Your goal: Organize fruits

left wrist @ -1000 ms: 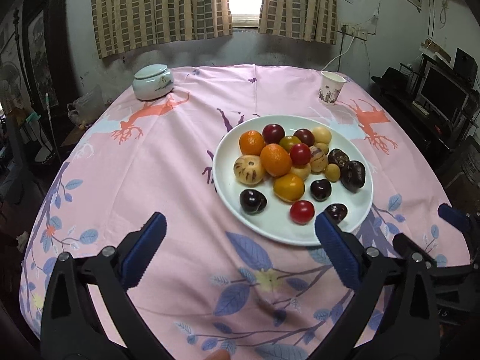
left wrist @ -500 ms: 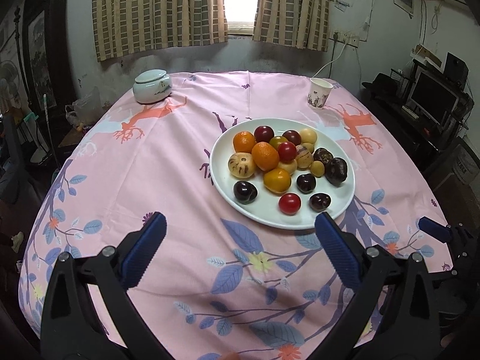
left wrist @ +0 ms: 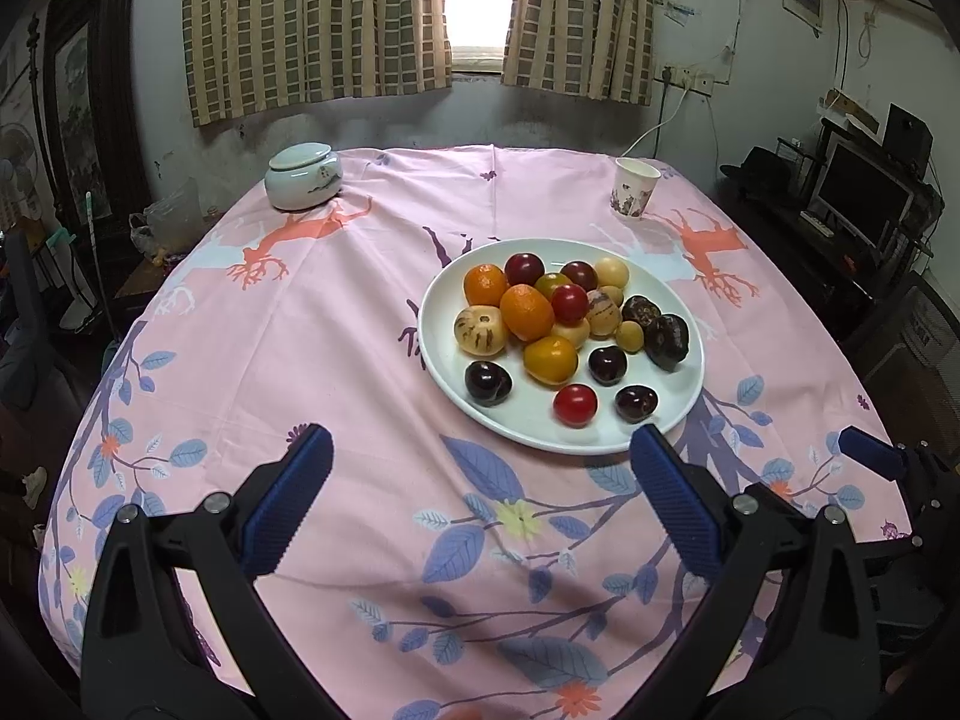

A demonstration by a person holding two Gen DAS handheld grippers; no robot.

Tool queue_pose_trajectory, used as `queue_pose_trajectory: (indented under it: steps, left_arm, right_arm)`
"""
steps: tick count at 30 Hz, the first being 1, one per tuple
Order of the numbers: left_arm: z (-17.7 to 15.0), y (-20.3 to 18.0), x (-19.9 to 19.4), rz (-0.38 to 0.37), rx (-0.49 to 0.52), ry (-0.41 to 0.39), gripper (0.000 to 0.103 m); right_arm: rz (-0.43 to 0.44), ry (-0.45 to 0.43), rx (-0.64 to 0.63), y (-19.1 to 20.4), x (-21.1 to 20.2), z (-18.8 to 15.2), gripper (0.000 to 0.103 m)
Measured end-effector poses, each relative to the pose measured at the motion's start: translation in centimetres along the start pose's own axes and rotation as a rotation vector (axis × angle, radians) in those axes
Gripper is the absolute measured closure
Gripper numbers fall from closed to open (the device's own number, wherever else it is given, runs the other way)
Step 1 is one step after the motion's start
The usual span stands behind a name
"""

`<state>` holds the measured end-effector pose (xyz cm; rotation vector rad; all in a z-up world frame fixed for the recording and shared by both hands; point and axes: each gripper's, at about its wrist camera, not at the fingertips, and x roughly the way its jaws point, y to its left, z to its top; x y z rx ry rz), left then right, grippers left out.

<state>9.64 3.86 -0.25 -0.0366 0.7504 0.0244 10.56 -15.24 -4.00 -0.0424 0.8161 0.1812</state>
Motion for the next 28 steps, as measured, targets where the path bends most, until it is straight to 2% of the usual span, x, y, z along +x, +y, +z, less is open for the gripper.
queue_pose_trajectory:
  steps: [18, 23, 28]
  left_arm:
    - [0.0, -0.13, 0.12, 0.009, 0.019, -0.02, 0.002]
    - [-0.05, 0.36, 0.74, -0.011, -0.004, 0.022, 0.002]
    - [-0.22, 0.52, 0.91, -0.017, -0.009, 0.031, 0.002]
  right_arm:
    - [0.008, -0.002, -0.004, 0.45, -0.41, 0.37, 0.001]
    - [0.01, 0.001, -0.003, 0.58, -0.34, 0.34, 0.001]
    - [0.009, 0.001, -0.005, 0.58, -0.33, 0.35, 0.001]
